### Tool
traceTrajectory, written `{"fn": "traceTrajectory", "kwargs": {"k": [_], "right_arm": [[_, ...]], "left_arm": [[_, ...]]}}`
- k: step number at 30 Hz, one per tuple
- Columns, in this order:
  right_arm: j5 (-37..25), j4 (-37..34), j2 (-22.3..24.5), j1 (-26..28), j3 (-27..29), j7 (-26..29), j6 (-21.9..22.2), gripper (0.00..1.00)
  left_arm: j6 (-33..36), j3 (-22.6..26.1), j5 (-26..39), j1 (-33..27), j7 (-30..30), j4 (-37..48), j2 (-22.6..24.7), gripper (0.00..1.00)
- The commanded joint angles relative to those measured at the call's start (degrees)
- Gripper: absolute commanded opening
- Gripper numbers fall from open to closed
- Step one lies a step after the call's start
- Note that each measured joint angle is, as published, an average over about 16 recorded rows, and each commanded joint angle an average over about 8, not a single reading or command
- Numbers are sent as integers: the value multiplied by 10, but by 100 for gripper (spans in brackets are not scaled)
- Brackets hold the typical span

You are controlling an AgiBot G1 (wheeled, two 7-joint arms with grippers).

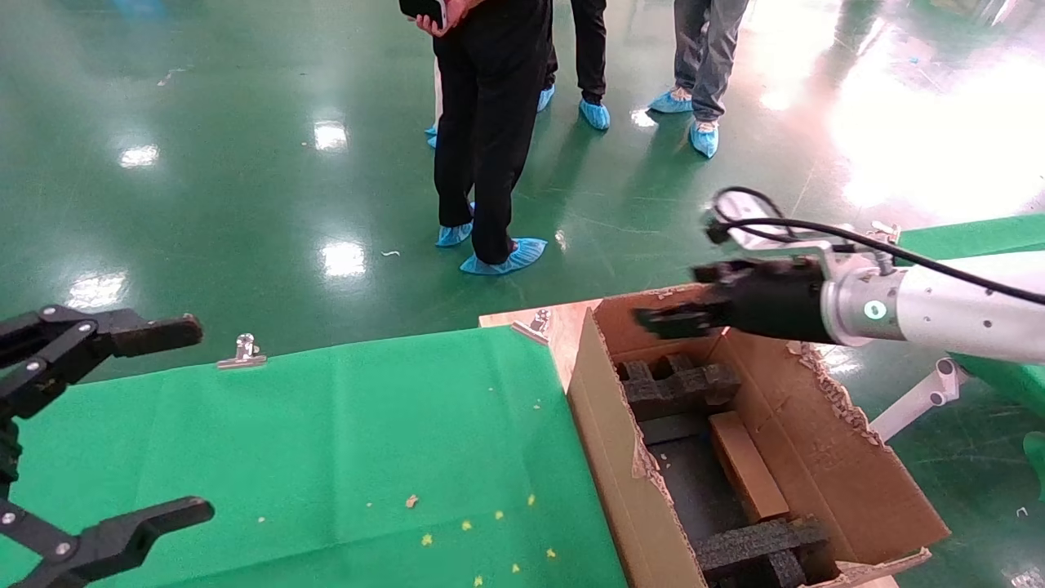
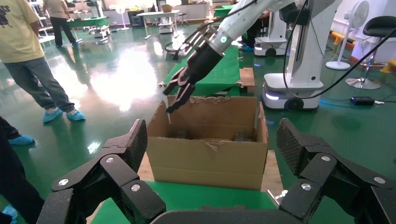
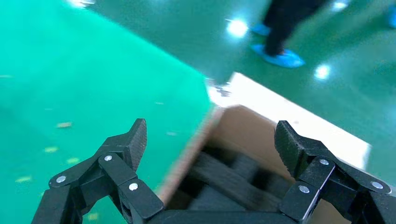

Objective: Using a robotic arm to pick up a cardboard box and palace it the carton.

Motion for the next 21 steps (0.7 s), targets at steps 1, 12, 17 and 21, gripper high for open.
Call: {"fn": "traceTrajectory", "kwargs": {"k": [1,12,17,21], "right_arm": [[14,34,11,9,13,-20,-4,100],[174,47,23,-2,79,-141,-134,100],[172,43,22,-6,83,-139,-135,100],[173,41,18,-24,111,-149,-148,100]], "left_arm": [[0,0,0,0,0,0,0,100],[0,0,0,0,0,0,0,100],[0,0,0,0,0,0,0,100],[0,0,0,0,0,0,0,100]]}}
